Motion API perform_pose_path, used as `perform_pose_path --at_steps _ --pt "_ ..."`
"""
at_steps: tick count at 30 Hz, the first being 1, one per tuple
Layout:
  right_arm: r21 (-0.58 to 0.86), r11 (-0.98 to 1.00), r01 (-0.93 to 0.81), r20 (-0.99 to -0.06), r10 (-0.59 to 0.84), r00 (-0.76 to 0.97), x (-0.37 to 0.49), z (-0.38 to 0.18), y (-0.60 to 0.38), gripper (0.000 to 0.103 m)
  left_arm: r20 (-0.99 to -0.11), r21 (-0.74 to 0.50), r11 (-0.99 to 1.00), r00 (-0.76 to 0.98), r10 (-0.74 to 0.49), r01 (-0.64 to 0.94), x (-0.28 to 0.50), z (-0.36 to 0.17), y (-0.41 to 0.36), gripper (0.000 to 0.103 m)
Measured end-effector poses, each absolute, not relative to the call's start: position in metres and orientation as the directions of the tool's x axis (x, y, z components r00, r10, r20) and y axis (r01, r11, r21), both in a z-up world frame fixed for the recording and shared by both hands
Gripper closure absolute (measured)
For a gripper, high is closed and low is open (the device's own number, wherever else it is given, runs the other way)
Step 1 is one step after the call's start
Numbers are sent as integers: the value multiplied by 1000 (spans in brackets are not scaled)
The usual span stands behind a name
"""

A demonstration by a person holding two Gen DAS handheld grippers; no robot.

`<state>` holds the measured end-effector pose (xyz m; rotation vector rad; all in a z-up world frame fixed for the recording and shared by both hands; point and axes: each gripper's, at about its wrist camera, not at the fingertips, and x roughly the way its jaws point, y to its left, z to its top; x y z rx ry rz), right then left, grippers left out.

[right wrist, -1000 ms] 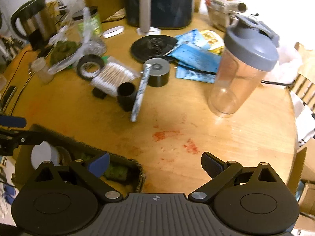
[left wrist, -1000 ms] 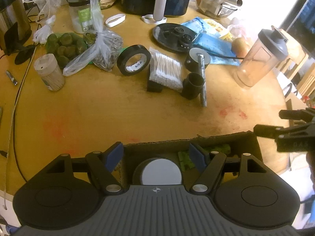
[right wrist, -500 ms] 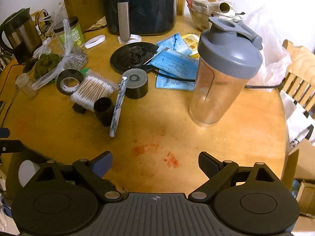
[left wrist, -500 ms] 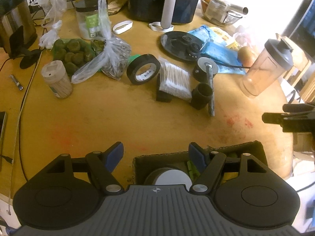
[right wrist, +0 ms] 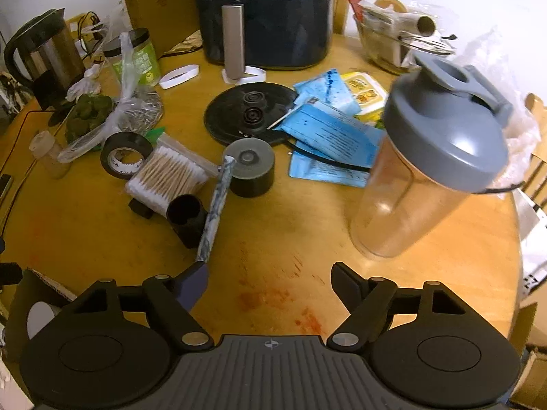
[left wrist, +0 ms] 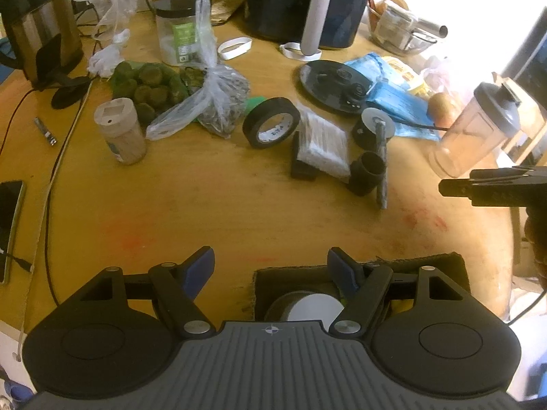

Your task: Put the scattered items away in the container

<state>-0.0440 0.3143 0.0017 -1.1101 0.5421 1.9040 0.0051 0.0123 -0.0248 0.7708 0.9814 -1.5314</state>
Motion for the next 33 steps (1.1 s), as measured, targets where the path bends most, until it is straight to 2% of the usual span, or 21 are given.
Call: perform_pose_path --at_steps 6,15,33 --pt "4 -567 -824 -861 418 -292 -53 -4 323 24 -880 -175 -42 -175 -441 984 7 -24 13 30" --pt "66 -568 -821 -871 369 -325 -67 -17 330 31 -888 -168 -18 -159 -431 986 11 -27 14 30" --pt "100 -537 -838 -880 345 -327 -93 -30 358 41 -897 -158 26 -132 -423 987 22 -29 16 30"
